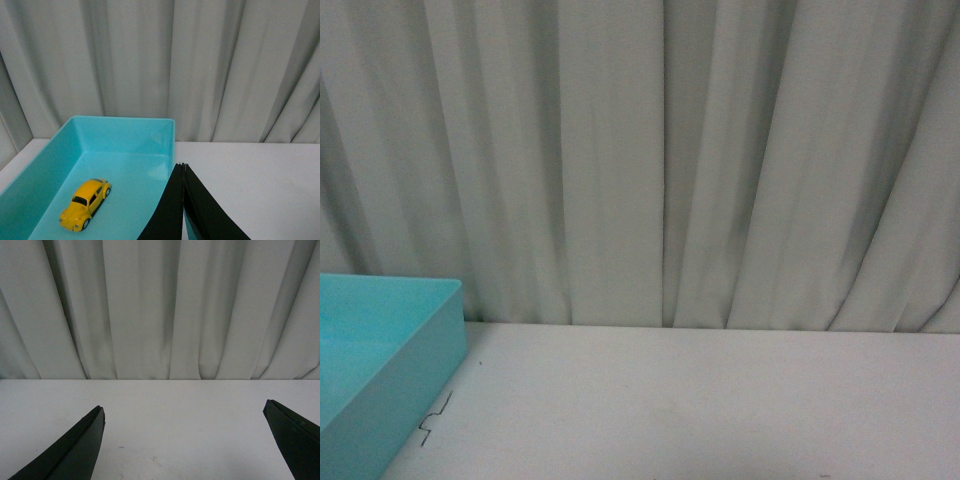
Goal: Wind up and store yellow beetle toy
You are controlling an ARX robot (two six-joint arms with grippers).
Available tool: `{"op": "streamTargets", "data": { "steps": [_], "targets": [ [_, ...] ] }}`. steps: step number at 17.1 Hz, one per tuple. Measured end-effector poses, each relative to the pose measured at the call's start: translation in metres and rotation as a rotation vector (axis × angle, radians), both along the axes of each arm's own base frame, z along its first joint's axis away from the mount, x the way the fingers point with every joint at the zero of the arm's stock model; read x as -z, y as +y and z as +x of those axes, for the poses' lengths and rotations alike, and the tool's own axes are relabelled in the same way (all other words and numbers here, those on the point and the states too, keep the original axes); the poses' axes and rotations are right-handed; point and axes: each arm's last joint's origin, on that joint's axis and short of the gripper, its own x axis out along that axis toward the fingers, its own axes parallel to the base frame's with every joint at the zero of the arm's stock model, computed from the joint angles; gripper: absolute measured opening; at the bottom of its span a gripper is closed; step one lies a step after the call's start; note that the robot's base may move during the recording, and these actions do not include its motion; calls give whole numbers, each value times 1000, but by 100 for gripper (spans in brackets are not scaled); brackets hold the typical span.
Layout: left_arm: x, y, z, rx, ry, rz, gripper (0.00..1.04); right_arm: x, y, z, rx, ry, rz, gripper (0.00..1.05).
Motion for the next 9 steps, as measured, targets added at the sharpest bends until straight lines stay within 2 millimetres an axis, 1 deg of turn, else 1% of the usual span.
{"op": "streamTargets", "data": {
  "steps": [5,6,7,8,9],
  "targets": [
    [1,0,-6,0,3,0,2,0,0,0,0,0,0,98],
    [6,0,-11,0,49,0,2,0,0,0,0,0,0,98],
    [3,0,-16,0,8,0,2,0,0,0,0,0,0,98],
    [2,0,-16,-2,2,0,2,0,0,0,0,-1,0,98],
    [4,0,-16,-1,16,0,2,0,0,0,0,-1,0,98]
  ]
}}
